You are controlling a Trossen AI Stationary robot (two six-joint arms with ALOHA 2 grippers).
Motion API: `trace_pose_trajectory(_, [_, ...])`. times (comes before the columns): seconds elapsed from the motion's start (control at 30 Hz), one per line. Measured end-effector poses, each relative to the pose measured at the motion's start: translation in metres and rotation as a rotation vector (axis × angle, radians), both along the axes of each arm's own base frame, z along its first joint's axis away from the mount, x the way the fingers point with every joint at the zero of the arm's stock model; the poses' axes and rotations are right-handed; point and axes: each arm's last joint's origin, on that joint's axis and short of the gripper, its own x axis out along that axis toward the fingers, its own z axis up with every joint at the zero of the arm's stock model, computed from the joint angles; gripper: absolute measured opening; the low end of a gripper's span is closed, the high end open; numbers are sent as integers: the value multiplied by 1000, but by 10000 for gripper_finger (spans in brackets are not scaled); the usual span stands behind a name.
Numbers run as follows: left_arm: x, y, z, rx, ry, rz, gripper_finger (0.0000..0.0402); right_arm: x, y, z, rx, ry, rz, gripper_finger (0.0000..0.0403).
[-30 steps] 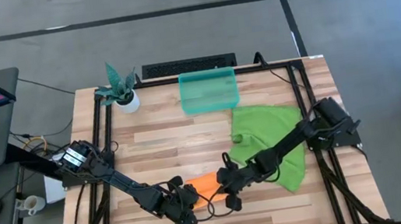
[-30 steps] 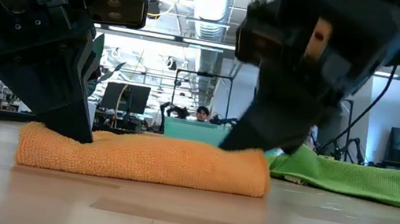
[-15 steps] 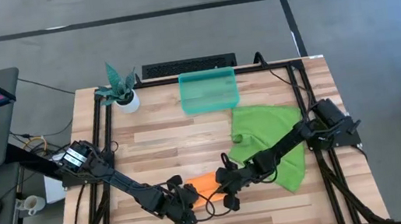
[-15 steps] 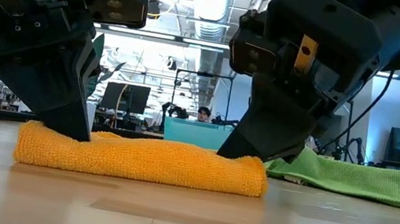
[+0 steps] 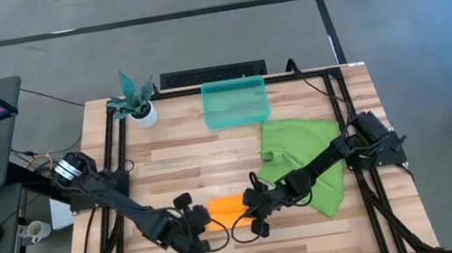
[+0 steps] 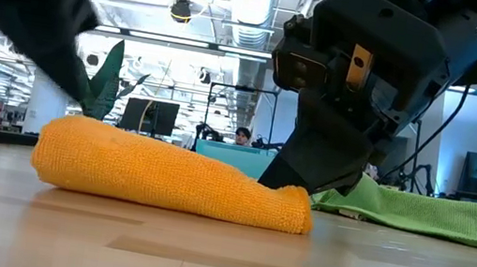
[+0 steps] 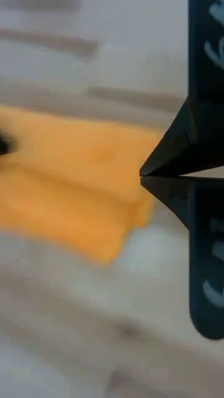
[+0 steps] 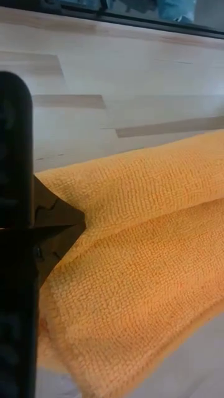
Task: Roll microfiber towels into tight, uniform cylinder then place into a basket
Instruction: Roll the orange towel
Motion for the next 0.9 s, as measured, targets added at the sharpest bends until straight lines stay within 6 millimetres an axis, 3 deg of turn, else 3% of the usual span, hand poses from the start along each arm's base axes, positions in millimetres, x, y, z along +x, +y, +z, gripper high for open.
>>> trace_pose_trajectory(0.17, [6,-17,7,69,-251,-51,0,0,-1,0,-4,-6,-7,2])
trace_pose_trajectory(0.33, [13,-11,-4,43,-380,-85,0,0,-1,0,-5,-7,-8,2])
trace_pose_trajectory(0.57, [15,9,-24,-79,-412,-99,0,0,-1,0,-6,-7,-9,2])
trace_pose_trajectory(0.77, [14,11,-29,-112,-394,-151,0,1,-3,0,-4,-6,-14,2])
trace_pose_trajectory(0.9, [20,11,-45,-96,-358,-149,0,2,-5,0,-1,-4,-18,2])
